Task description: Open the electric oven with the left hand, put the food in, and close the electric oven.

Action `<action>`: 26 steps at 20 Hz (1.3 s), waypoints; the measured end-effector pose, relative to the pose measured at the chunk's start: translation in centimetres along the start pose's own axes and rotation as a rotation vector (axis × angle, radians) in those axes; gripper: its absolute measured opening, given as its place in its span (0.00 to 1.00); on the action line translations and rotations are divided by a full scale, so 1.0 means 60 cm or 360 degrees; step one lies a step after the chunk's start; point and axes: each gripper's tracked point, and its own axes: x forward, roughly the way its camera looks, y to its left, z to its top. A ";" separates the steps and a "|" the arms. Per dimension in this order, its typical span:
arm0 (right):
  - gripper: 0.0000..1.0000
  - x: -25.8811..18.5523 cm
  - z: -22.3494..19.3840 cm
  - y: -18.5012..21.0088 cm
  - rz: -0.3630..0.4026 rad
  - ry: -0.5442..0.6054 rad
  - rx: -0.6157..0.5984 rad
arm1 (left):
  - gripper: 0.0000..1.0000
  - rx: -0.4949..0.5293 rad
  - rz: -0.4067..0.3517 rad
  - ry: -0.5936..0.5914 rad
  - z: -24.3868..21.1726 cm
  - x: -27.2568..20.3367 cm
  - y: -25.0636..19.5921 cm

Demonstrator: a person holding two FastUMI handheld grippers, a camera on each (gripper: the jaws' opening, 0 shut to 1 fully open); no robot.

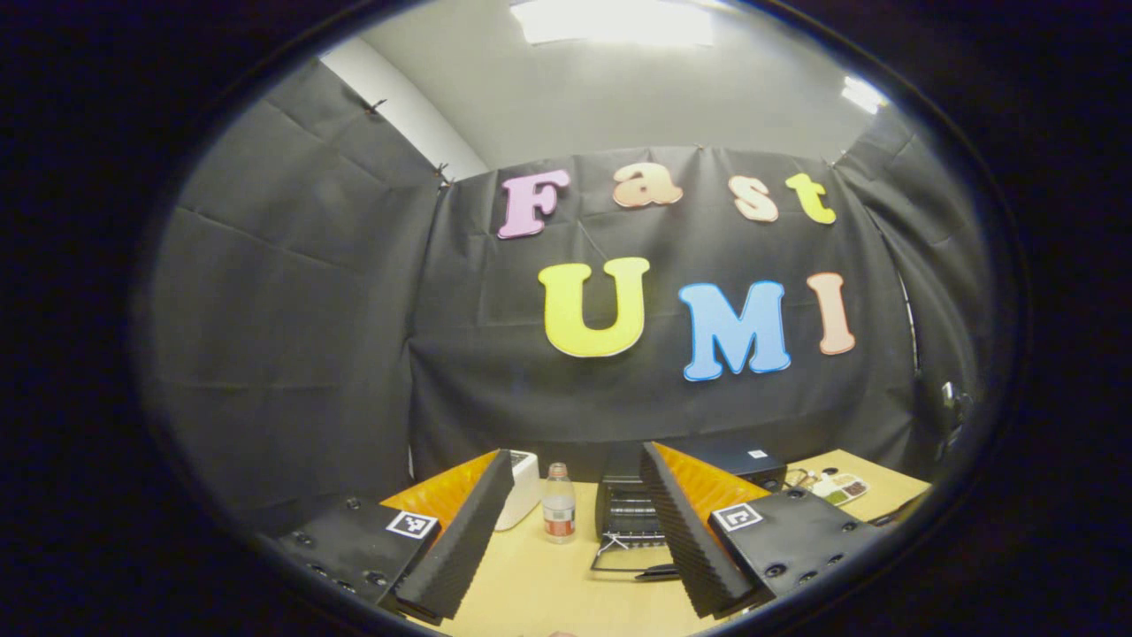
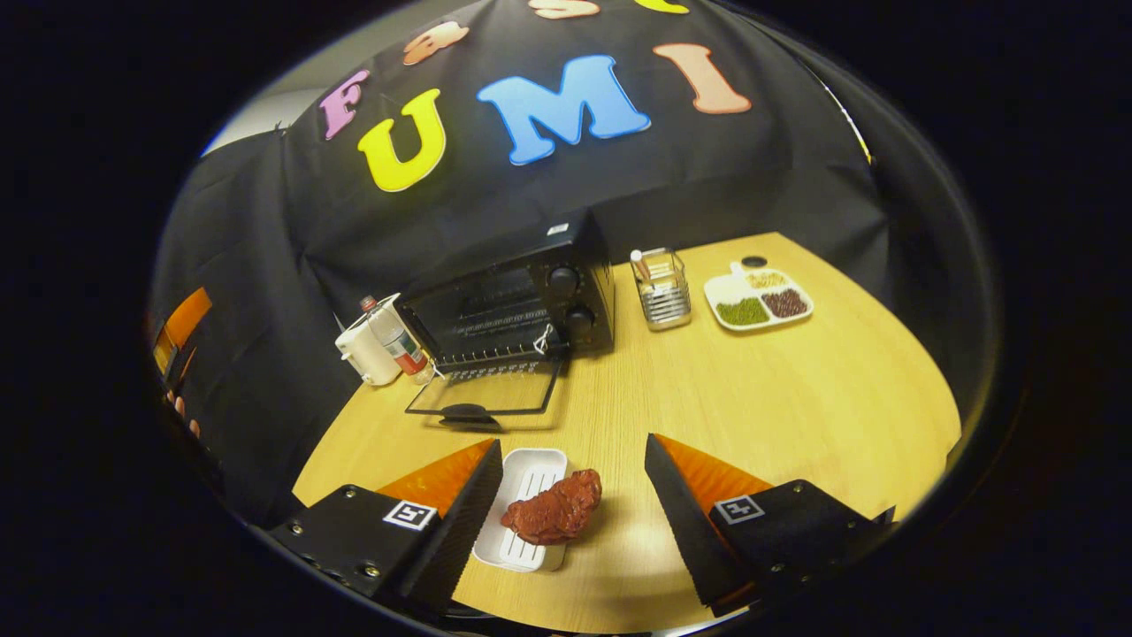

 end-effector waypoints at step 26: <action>0.09 0.051 -0.015 0.055 0.0241 0.0222 0.0744 | 1.00 -0.0048 0.0007 0.0139 -0.071 0.005 0.049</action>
